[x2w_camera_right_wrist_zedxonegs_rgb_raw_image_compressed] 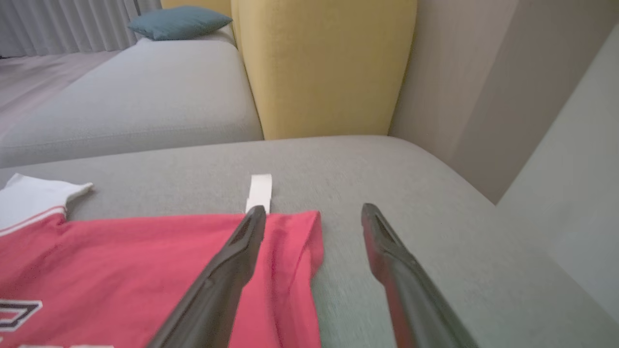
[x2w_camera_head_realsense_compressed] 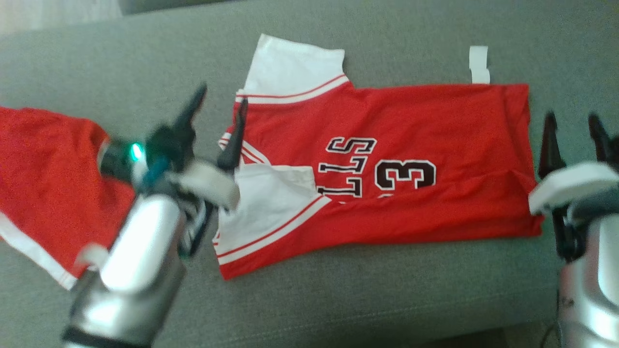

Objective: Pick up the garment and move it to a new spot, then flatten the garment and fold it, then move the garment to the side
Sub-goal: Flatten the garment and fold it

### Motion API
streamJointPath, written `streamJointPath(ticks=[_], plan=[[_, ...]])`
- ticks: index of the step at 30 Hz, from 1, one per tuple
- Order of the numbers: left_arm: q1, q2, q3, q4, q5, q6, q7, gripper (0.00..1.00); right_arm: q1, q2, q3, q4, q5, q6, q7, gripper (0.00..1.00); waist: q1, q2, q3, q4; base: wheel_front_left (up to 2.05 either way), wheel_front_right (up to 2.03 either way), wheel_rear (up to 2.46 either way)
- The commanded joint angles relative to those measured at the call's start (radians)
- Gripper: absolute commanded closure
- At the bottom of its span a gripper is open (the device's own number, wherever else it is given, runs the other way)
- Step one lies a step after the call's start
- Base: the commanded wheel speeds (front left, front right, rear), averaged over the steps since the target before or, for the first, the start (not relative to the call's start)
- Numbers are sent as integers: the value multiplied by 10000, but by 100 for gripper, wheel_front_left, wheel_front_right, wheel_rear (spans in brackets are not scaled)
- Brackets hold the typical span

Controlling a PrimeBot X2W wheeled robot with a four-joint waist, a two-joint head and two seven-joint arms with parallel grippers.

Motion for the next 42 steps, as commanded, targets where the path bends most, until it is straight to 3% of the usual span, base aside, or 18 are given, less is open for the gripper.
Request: streamJointPath(ticks=[1, 3, 4, 7, 11, 18, 25, 34, 42], plan=[[-1015, 324, 346, -235, 28, -272, 208, 0, -488, -118, 448, -431, 129, -7, -177, 0, 0, 0, 558, -273, 0, 0, 0], [-1895, 473, 246, 93, -26, -798, 783, 0, -865, -225, 852, -505, 327, -7, -292, 0, 0, 0, 904, -458, 0, 0, 0], [-1895, 473, 246, 93, -26, -798, 783, 0, -865, -225, 852, -505, 327, -7, -292, 0, 0, 0, 904, -458, 0, 0, 0], [-3319, 780, 7, 851, -7, -1450, 1705, 0, -1479, -356, 1394, -577, 552, -7, -384, 0, 0, 0, 1436, -821, 0, 0, 0], [-4946, 1081, -428, 2236, -340, -1821, 2985, 0, -2217, -439, 1974, -566, 818, -7, -492, 0, 0, 0, 2051, -1385, 0, 0, 0], [-6881, 1630, -1733, 4023, -1258, -1879, 4268, 0, -2940, -428, 2555, -591, 1223, -7, -753, 0, 0, 0, 2908, -2196, 0, 0, 0], [-7748, 2185, -2508, 5323, -1321, -1881, 3946, 0, -2959, -277, 2739, -505, 1393, -7, -929, 0, 0, 0, 3189, -2665, 0, 0, 0], [-8285, 2257, -3157, 6574, -1508, -1882, 3844, 0, -2904, -169, 2909, -713, 1509, -7, -937, 0, 0, 0, 3447, -2905, 0, 0, 0], [-8296, 2072, -3852, 6694, -2919, -1882, 5010, 0, -2905, -183, 2886, -906, 1529, -7, -975, 0, 0, 0, 3608, -2953, 0, 0, 0]])
